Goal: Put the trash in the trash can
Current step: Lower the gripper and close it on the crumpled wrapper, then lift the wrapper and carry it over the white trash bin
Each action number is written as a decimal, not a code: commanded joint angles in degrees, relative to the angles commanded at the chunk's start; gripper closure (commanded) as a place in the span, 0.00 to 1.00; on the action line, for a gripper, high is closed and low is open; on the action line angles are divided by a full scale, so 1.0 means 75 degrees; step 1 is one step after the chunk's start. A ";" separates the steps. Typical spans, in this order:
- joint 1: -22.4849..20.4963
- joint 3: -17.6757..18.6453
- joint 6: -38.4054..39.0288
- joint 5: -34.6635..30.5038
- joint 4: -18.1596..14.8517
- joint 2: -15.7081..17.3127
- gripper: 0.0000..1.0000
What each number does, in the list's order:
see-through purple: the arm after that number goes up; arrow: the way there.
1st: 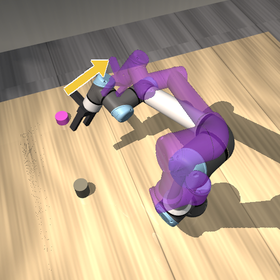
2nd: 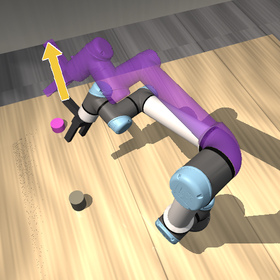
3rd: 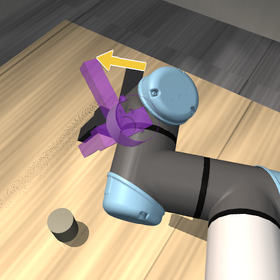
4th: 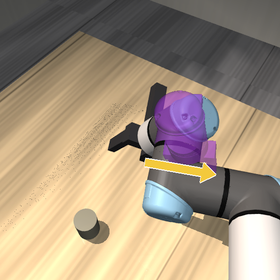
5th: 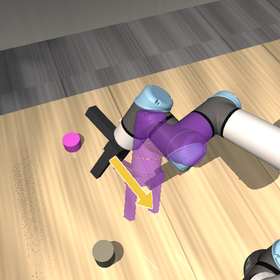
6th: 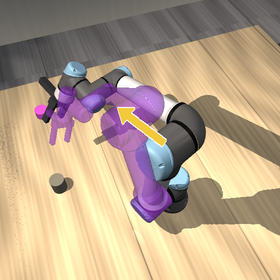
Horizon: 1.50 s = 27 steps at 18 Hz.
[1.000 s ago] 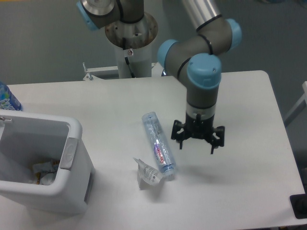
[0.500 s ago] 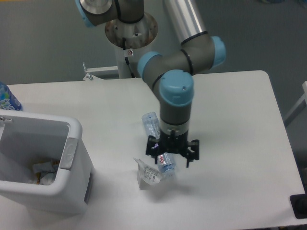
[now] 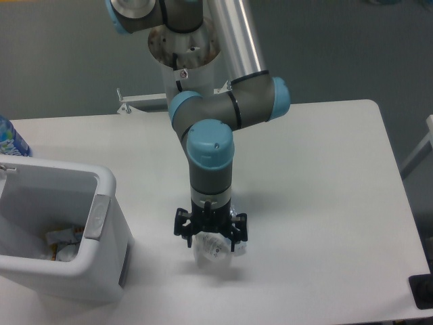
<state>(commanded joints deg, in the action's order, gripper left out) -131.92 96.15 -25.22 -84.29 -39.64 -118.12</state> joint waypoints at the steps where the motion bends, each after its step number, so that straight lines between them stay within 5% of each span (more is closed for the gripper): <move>1: 0.0000 0.0000 -0.0070 0.0000 0.0000 -0.0012 0.00; 2: 0.0000 0.0000 -0.0175 0.0000 -0.0011 -0.0012 0.11; 6: 0.0000 0.0000 -0.0106 -0.0023 -0.0047 0.0000 0.93; 7: 0.0000 0.0000 -0.0106 -0.0012 -0.0047 0.0023 1.00; 18: -0.0070 -0.0386 0.0152 0.0070 -0.0023 0.0269 1.00; 27: -0.0526 -0.1311 0.1088 0.0818 -0.0047 0.0656 1.00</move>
<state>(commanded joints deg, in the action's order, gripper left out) -135.87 86.32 -17.06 -78.15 -39.99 -113.21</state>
